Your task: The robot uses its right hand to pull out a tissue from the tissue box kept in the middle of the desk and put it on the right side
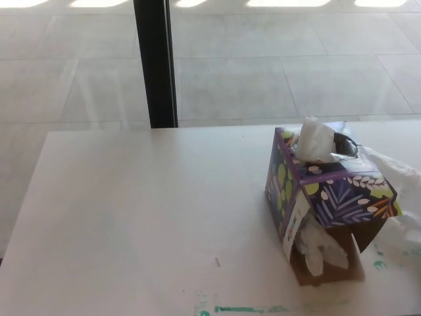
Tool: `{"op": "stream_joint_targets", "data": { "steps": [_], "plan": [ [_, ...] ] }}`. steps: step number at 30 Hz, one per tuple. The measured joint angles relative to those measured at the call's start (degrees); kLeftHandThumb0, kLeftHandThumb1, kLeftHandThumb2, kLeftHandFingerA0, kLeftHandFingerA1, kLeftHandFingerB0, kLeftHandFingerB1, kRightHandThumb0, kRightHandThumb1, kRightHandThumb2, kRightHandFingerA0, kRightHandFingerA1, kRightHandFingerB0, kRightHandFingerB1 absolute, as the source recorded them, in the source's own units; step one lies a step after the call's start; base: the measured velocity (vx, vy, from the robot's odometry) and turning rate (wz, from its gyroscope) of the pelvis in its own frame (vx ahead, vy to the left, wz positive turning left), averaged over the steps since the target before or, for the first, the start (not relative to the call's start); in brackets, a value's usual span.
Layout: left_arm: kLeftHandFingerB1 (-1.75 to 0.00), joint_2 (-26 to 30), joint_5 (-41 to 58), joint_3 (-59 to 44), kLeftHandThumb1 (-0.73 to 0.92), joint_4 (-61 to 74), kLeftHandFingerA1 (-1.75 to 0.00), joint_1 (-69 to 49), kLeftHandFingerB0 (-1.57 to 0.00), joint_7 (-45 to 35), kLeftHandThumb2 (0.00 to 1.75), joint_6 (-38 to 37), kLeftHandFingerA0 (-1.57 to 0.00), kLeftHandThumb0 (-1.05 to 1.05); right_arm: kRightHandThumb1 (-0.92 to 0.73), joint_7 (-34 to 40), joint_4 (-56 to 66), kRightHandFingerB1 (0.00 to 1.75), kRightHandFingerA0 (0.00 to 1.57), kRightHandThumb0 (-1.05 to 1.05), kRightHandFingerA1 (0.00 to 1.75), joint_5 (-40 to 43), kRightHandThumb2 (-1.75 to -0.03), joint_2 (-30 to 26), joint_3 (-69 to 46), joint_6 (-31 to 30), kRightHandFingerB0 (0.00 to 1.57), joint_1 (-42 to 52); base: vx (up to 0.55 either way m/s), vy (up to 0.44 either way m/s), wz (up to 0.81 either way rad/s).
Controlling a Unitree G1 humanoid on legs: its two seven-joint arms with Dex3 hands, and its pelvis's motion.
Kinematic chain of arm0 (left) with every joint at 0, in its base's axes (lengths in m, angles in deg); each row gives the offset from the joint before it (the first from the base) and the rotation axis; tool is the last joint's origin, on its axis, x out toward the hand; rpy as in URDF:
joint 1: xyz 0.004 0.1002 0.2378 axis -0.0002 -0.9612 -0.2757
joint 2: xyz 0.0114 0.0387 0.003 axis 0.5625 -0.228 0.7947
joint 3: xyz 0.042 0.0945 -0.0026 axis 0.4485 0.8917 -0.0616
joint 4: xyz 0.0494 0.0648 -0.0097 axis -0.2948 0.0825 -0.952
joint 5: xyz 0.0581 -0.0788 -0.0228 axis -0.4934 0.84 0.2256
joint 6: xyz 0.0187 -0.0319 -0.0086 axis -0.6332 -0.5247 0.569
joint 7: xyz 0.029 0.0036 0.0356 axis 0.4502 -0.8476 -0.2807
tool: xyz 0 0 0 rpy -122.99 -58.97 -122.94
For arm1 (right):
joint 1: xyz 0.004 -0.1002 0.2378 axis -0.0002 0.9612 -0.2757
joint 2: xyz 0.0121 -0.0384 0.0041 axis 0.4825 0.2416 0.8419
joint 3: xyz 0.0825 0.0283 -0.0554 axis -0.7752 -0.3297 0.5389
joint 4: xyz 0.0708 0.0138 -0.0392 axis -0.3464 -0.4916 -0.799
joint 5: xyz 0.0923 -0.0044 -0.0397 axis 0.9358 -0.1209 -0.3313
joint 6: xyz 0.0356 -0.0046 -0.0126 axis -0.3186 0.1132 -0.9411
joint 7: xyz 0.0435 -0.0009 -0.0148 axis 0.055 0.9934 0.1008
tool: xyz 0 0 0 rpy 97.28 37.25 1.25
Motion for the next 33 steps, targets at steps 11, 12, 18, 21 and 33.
{"op": "stream_joint_targets", "data": {
  "steps": [11, 12, 18, 21, 33],
  "plan": [
    [-1.10, 0.0, 0.0, 0.0, 0.92, 0.0, -1.26, 0.1, -0.48, 0.0, 0.93, 0.0, -0.75, -1.05, -0.47, -9.1, 5.1, 0.00, 0.00, -0.81, 0.00, -5.1, -0.55, 0.0, 3.2, -7.2, 0.00, -0.1, 0.00, 0.000, 0.00],
    [-1.08, 0.0, 0.0, 0.0, 0.92, 0.0, -1.25, 0.1, -0.49, 0.0, 0.95, 0.0, -0.78, -1.05, -0.48, -9.3, 5.2, 0.00, 0.00, -0.83, 0.00, -5.2, -0.55, 0.0, 3.2, -7.3, 0.00, -0.1, 0.00, 0.000, 0.00],
    [-1.06, -0.1, 0.0, 0.0, 0.92, 0.0, -1.23, 0.0, -0.50, 0.0, 0.91, 0.0, -0.78, -1.05, -0.41, -14.8, 8.7, 0.00, 0.00, -0.89, 0.00, -6.2, -0.77, -0.1, 3.2, -10.0, 0.00, -0.2, 0.00, 0.000, 0.00],
    [-1.09, -0.1, 0.0, 0.0, 0.90, 0.0, -1.25, 0.0, -0.51, 0.0, 0.93, 0.0, -0.81, -1.05, -0.51, -17.4, 10.7, 0.00, 0.00, -0.98, 0.00, -6.4, -0.89, -0.5, 2.9, -11.2, 0.00, -0.4, 0.00, 0.000, 0.00],
    [-1.08, -0.1, 0.0, 0.0, 0.92, -0.1, -1.25, -0.4, -0.50, 0.0, 0.93, 0.0, -0.79, -1.05, -0.65, -25.5, 18.5, 0.45, 0.82, -0.50, 0.69, -2.7, -0.59, -8.2, -11.6, -15.2, 0.60, 1.3, 0.00, 0.000, 0.00]
  ]
}}
